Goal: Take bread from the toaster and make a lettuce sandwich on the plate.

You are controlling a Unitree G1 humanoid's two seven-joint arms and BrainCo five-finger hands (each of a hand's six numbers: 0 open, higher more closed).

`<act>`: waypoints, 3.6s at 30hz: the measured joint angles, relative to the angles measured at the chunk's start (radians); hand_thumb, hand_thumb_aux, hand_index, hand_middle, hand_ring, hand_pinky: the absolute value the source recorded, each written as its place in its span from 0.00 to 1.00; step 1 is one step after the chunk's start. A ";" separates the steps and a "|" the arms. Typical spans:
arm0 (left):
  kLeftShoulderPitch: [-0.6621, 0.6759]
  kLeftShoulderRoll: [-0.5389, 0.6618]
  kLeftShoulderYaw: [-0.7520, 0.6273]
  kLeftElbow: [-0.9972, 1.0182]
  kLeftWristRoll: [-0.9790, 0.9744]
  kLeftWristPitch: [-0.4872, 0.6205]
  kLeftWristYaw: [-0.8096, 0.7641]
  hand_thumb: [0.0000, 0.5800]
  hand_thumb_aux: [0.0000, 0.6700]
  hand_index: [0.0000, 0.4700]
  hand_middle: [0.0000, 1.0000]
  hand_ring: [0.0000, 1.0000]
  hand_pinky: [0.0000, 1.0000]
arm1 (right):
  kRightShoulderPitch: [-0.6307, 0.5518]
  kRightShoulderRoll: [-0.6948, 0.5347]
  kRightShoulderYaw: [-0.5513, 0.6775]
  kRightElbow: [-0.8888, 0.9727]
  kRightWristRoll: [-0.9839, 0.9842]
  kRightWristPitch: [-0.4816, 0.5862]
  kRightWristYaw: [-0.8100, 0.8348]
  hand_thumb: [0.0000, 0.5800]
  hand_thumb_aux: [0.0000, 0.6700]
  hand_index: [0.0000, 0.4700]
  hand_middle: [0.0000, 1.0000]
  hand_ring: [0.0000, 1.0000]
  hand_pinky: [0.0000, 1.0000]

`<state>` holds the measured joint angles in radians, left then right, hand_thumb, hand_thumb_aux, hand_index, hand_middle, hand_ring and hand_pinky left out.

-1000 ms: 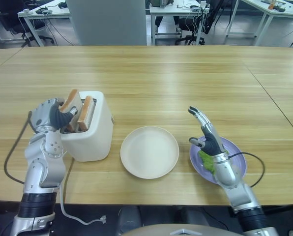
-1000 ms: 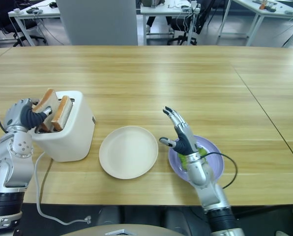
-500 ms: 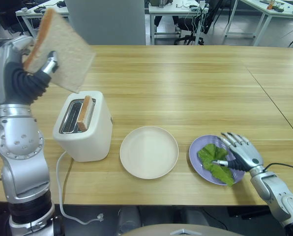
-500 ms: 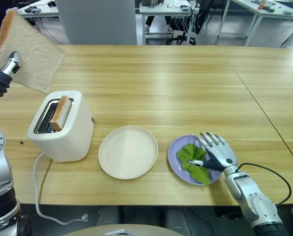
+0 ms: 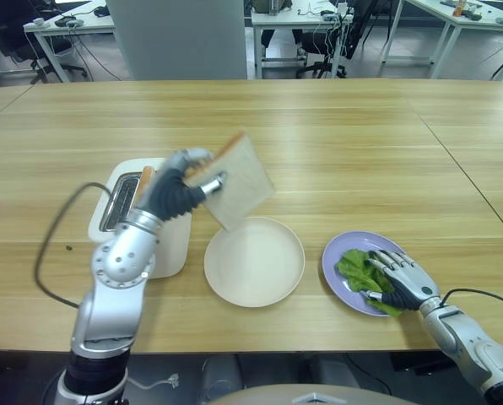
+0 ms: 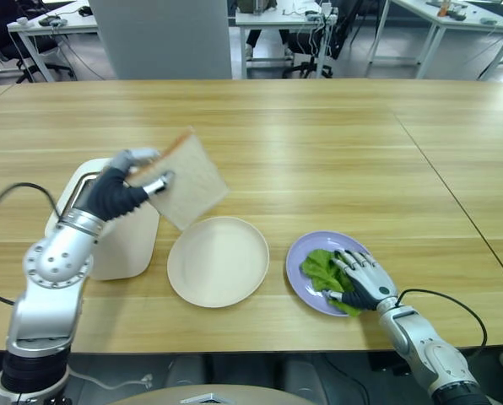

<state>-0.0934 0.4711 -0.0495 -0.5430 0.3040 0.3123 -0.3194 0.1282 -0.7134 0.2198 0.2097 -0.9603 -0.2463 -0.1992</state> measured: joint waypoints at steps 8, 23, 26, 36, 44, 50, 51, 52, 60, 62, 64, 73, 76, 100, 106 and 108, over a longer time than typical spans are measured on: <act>0.003 0.057 -0.178 0.331 0.121 -0.024 -0.039 1.00 1.00 0.98 1.00 1.00 1.00 | -0.013 -0.001 0.007 -0.008 0.009 0.011 -0.009 1.00 1.00 0.98 0.00 0.00 0.00; -0.171 0.085 -0.459 0.729 0.501 -0.240 0.155 0.00 0.00 0.00 0.00 0.00 0.00 | -0.050 0.017 -0.035 -0.216 0.036 -0.005 -0.058 1.00 1.00 0.98 0.00 0.00 0.00; -0.190 0.098 -0.473 0.729 0.585 -0.270 0.231 0.00 0.00 0.00 0.00 0.00 0.00 | -0.100 0.057 -0.021 -0.248 0.034 -0.012 -0.052 1.00 1.00 0.98 0.00 0.00 0.00; -0.161 0.110 -0.366 0.483 0.660 -0.317 0.375 0.00 0.00 0.00 0.00 0.00 0.00 | -0.280 0.214 0.133 -0.220 0.001 -0.036 -0.004 1.00 1.00 0.98 0.00 0.00 0.00; -0.029 0.141 -0.020 0.157 0.624 -0.239 0.406 0.00 0.00 0.00 0.00 0.00 0.00 | -0.423 0.320 0.240 -0.100 -0.027 -0.048 0.016 1.00 1.00 0.98 0.00 0.00 0.00; 0.054 0.092 0.157 0.070 0.506 -0.232 0.400 0.00 0.00 0.00 0.00 0.00 0.00 | -0.380 0.282 0.234 -0.117 -0.002 -0.048 0.028 1.00 1.00 0.98 0.00 0.00 0.00; 0.065 0.082 0.162 0.071 0.500 -0.231 0.400 0.00 0.00 0.00 0.00 0.00 0.00 | -0.357 0.263 0.223 -0.127 0.004 -0.048 0.029 1.00 1.00 0.98 0.00 0.00 0.00; 0.086 0.071 0.164 0.073 0.501 -0.228 0.400 0.00 0.00 0.00 0.00 0.00 0.00 | -0.327 0.235 0.205 -0.140 0.012 -0.048 0.029 0.99 0.89 0.87 0.00 0.00 0.00; 0.242 -0.079 0.147 0.073 0.462 -0.252 0.451 0.00 0.00 0.00 0.00 0.00 0.00 | -0.099 0.038 0.004 -0.244 0.078 -0.045 0.023 0.00 0.00 0.00 0.00 0.00 0.00; 0.255 -0.093 0.147 0.075 0.464 -0.255 0.468 0.00 0.00 0.00 0.00 0.00 0.00 | -0.060 0.019 -0.025 -0.252 0.082 -0.044 0.023 0.00 0.00 0.00 0.00 0.00 0.00; 0.271 -0.097 0.149 0.082 0.466 -0.255 0.480 0.00 0.00 0.00 0.00 0.00 0.00 | -0.028 0.003 -0.035 -0.252 0.080 -0.044 0.018 0.00 0.00 0.00 0.00 0.00 0.00; 0.278 -0.098 0.182 0.105 0.475 -0.247 0.503 0.00 0.00 0.00 0.00 0.00 0.00 | 0.011 -0.010 -0.024 -0.166 0.028 -0.033 -0.017 0.00 0.00 0.00 0.00 0.00 0.00; 0.279 -0.098 0.180 0.105 0.480 -0.254 0.509 0.00 0.00 0.00 0.00 0.00 0.00 | -0.009 -0.008 0.004 -0.093 0.001 -0.028 -0.034 0.00 0.00 0.00 0.00 0.00 0.00; 0.298 -0.099 0.177 0.105 0.509 -0.282 0.518 0.00 0.00 0.00 0.00 0.00 0.00 | -0.053 -0.037 0.051 -0.041 -0.033 -0.005 -0.149 1.00 1.00 0.98 0.00 0.00 0.00; 0.286 -0.086 0.204 0.104 0.544 -0.240 0.508 0.00 0.00 0.00 0.00 0.00 0.00 | -0.110 0.024 0.031 -0.257 -0.024 -0.017 -0.152 1.00 1.00 0.98 0.00 0.00 0.00; 0.274 -0.072 0.219 0.113 0.563 -0.210 0.502 0.00 0.00 0.00 0.00 0.00 0.00 | -0.147 0.061 0.038 -0.297 -0.026 -0.018 -0.136 1.00 1.00 0.98 0.00 0.00 0.00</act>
<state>0.1806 0.3990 0.1698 -0.4304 0.8667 0.1023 0.1828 -0.0188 -0.6526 0.2581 -0.0870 -0.9864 -0.2639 -0.3354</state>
